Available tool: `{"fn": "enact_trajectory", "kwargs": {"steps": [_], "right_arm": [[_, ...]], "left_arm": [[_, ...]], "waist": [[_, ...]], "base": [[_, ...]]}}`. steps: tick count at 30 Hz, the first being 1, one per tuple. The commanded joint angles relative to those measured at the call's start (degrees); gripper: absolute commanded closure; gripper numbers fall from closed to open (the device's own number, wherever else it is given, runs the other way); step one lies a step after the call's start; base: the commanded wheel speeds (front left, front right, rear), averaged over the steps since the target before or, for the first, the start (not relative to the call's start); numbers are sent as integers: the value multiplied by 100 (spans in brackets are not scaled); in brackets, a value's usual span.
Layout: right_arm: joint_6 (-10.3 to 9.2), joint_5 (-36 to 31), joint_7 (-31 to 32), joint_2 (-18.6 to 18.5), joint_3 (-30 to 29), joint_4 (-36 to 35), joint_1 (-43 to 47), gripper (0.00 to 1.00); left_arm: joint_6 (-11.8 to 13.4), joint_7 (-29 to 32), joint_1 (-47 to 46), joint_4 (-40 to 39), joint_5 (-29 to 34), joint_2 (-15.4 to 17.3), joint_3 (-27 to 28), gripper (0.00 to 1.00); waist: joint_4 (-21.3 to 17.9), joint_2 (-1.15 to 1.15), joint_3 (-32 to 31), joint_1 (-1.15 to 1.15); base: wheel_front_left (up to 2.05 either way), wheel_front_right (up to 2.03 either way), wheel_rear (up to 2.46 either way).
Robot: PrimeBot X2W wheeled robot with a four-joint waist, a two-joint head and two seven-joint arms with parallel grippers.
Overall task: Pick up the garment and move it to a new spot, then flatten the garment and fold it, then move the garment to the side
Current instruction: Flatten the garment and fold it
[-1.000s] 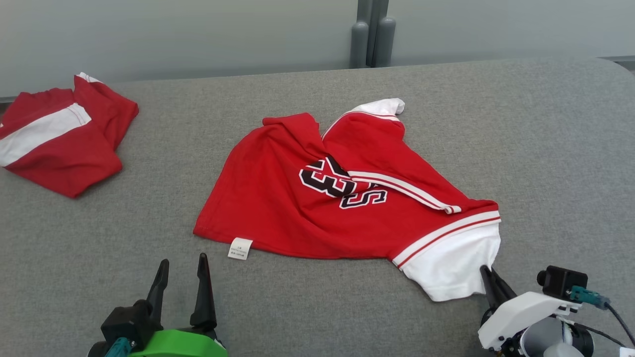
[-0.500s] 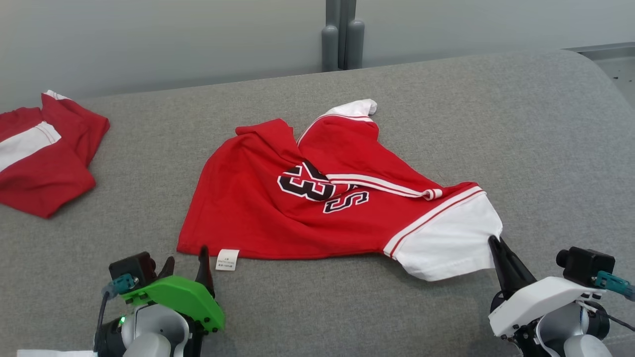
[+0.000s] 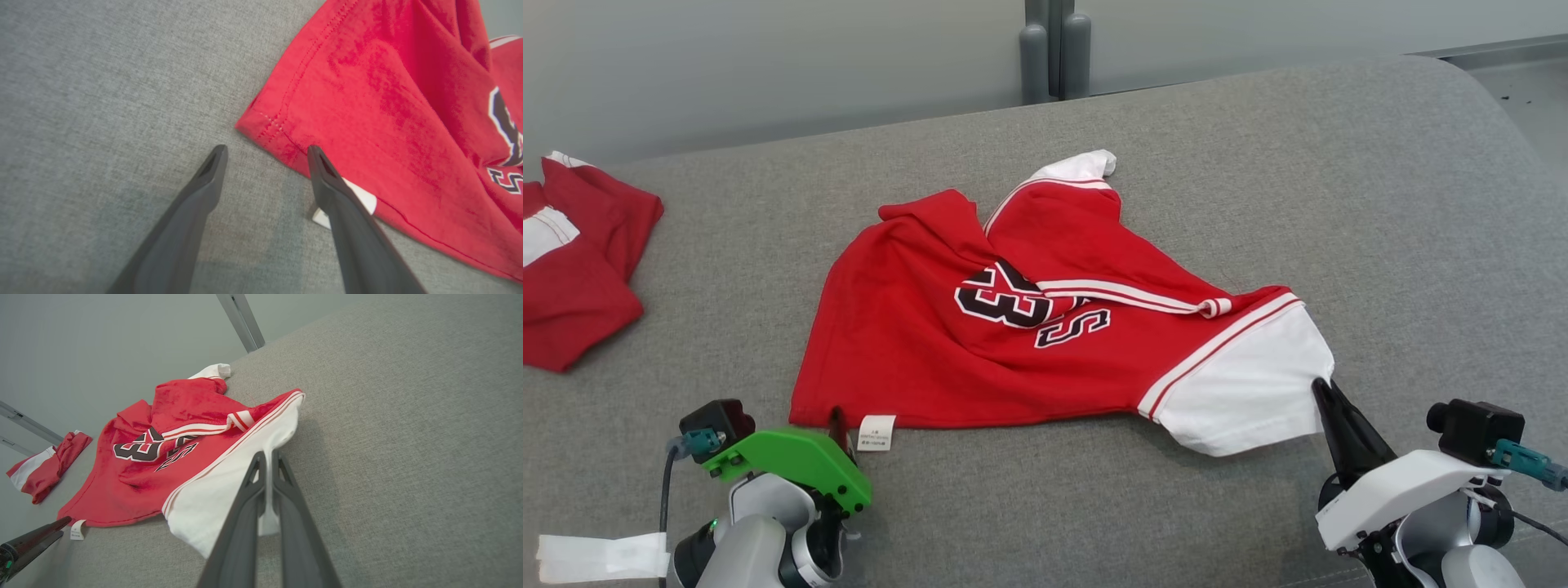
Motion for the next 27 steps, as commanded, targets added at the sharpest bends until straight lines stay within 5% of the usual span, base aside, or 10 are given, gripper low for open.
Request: {"fn": "enact_trajectory", "kwargs": {"steps": [1,6,9,10,12,27], "right_arm": [[2,24,-41,-21,-5,-27,-30,100],[2,-5,-59,-21,24,-38,-89,100],[2,-16,-58,-21,35,-37,-98,100],[2,-24,-60,-21,35,-35,-102,100],[2,-34,-67,-21,40,-26,-107,100],[2,637,33,-23,-6,-507,-377,100]], "left_arm": [[3,-14,-108,53,9,38,23,0],[-96,-126,-315,375,-95,1,100,0],[-185,-161,-418,537,-163,-29,109,51],[-212,-171,-448,593,-176,-35,109,59],[-294,-147,-496,700,-234,-52,95,98],[-1221,-989,-688,473,-1409,-336,769,100]], "waist": [[-22,0,23,0],[-74,0,52,0],[-101,0,53,0],[-107,0,51,0],[-116,0,38,0],[-44,0,-439,0]], "base": [[0,0,0],[0,0,0],[0,0,0],[0,0,0],[0,0,0],[0,0,0]]}}
